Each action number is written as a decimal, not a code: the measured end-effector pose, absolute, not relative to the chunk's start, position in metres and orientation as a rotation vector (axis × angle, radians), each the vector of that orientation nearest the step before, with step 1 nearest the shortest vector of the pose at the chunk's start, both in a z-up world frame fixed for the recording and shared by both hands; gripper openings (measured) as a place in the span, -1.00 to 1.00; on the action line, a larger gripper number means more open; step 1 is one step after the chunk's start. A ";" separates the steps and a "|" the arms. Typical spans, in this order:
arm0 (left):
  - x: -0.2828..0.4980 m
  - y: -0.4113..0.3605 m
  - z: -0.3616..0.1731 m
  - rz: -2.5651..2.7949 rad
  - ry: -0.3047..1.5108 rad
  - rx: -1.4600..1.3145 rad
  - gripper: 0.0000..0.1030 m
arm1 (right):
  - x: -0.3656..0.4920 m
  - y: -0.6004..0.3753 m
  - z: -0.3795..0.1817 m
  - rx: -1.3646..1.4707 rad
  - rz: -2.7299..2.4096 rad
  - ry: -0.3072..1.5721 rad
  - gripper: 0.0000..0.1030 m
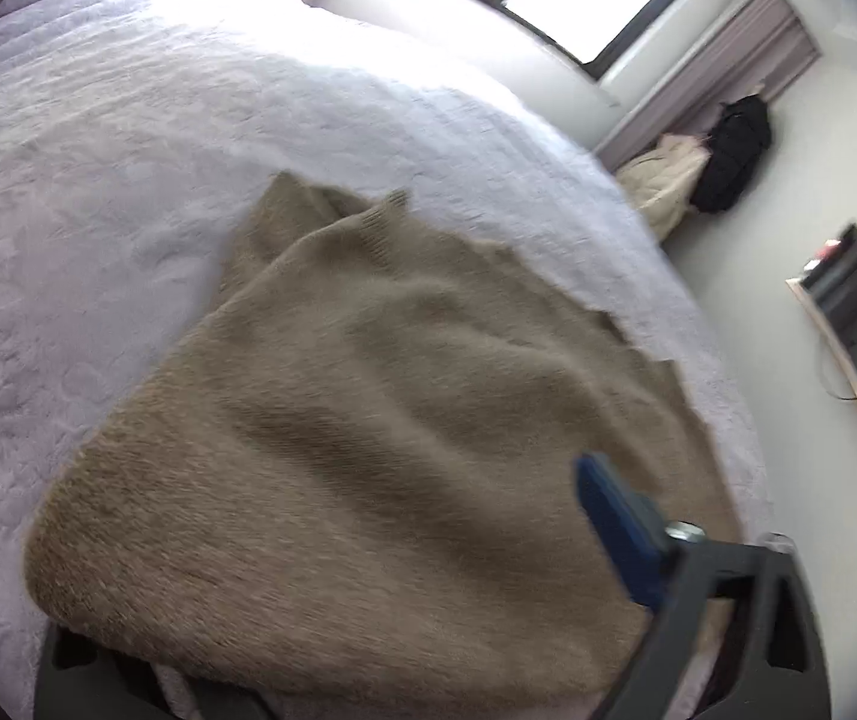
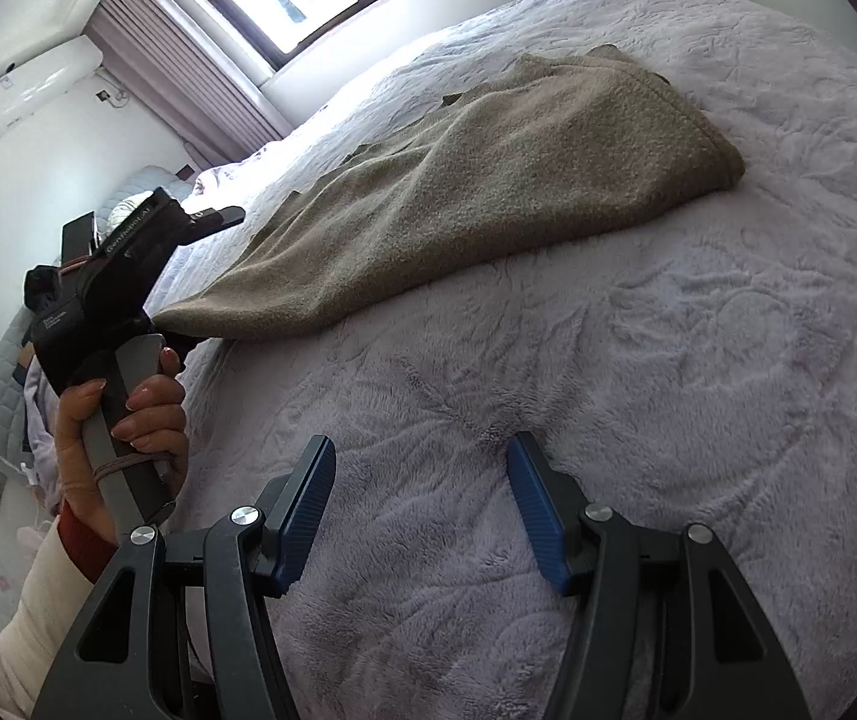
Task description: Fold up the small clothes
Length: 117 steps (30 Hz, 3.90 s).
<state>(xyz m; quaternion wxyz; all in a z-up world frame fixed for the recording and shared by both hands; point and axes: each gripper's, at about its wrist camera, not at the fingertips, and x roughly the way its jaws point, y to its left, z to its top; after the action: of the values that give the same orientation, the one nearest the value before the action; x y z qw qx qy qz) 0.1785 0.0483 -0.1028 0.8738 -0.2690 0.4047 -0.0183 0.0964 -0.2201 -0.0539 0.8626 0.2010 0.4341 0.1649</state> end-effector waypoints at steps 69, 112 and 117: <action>0.170 0.023 -0.072 0.126 0.745 -0.417 -0.57 | 0.296 -0.196 0.046 0.313 0.585 1.136 0.55; 0.141 -0.198 -0.031 -0.221 0.438 0.458 -0.72 | 0.348 -0.200 0.046 0.282 0.723 1.233 -0.77; 0.131 -0.249 -0.072 -0.317 0.497 0.600 -0.72 | 0.328 -0.279 -0.005 0.369 0.544 1.275 -0.67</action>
<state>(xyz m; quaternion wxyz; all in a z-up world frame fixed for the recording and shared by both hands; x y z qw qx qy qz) 0.1306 -0.2486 -0.0718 0.9128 0.2914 0.2412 -0.1541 0.3283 -0.2787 -0.0053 0.7537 0.1693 0.5842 0.2492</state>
